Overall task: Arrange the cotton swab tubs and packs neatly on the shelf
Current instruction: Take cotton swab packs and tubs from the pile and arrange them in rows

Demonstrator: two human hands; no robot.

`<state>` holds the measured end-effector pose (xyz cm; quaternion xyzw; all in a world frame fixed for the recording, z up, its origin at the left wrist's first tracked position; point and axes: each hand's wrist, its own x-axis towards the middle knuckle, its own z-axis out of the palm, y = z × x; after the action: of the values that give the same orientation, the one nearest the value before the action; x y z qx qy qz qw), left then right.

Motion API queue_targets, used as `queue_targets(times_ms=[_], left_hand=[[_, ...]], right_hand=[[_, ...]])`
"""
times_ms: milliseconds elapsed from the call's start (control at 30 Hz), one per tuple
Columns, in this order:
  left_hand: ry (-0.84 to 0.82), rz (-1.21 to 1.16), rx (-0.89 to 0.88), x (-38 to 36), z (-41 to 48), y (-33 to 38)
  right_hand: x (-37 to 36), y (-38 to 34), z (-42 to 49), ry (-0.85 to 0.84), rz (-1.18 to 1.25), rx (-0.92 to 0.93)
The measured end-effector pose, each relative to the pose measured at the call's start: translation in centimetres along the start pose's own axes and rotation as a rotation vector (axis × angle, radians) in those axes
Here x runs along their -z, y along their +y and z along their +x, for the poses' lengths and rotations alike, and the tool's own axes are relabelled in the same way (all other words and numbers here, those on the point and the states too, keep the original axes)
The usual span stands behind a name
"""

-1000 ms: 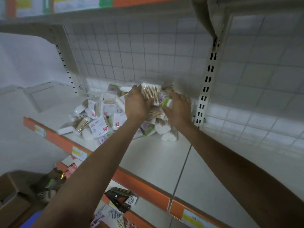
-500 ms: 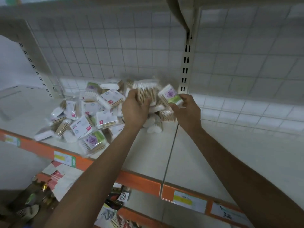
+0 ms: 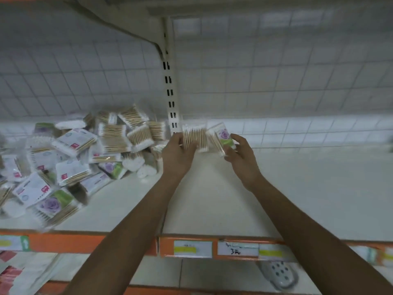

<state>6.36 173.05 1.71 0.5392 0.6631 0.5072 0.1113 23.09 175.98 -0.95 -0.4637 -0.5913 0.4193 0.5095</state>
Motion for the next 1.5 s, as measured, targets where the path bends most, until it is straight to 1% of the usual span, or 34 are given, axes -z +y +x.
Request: queue_targets(times_ms=[133,200,467,567,767,867,1133,1233,1500], left_hand=[[-0.056,-0.068,0.001,-4.0,-1.1,2.5],[-0.068,-0.091,-0.012,-6.2,-2.0,4.0],[-0.161,-0.105,0.001,-15.3,-5.9,9.7],[-0.205,-0.139,0.036,-18.5,-7.1,10.6],[-0.241,-0.147,0.153,-22.5,-8.0,11.1],[-0.234,-0.1,0.159,-23.1,-7.8,10.9],[-0.237,-0.083,0.177,-23.9,-5.0,10.1],[-0.244,-0.051,0.173,-24.3,-4.1,9.6],[-0.266,0.093,0.12,-25.7,-2.0,8.5]], right_hand=[[4.6,0.6,-0.3,-0.028,0.097,-0.028],[6.9,1.0,-0.4,-0.037,0.104,-0.043],[17.1,3.0,0.2,0.071,-0.108,-0.127],[20.9,4.4,0.3,0.085,-0.176,-0.132],[26.6,6.1,0.5,0.11,-0.162,-0.159],[27.8,6.9,1.0,0.096,-0.135,-0.203],[27.9,6.7,2.0,-0.064,0.105,-0.248],[27.5,6.5,2.5,-0.082,0.193,-0.277],[26.9,6.9,3.8,-0.078,0.102,-0.24]])
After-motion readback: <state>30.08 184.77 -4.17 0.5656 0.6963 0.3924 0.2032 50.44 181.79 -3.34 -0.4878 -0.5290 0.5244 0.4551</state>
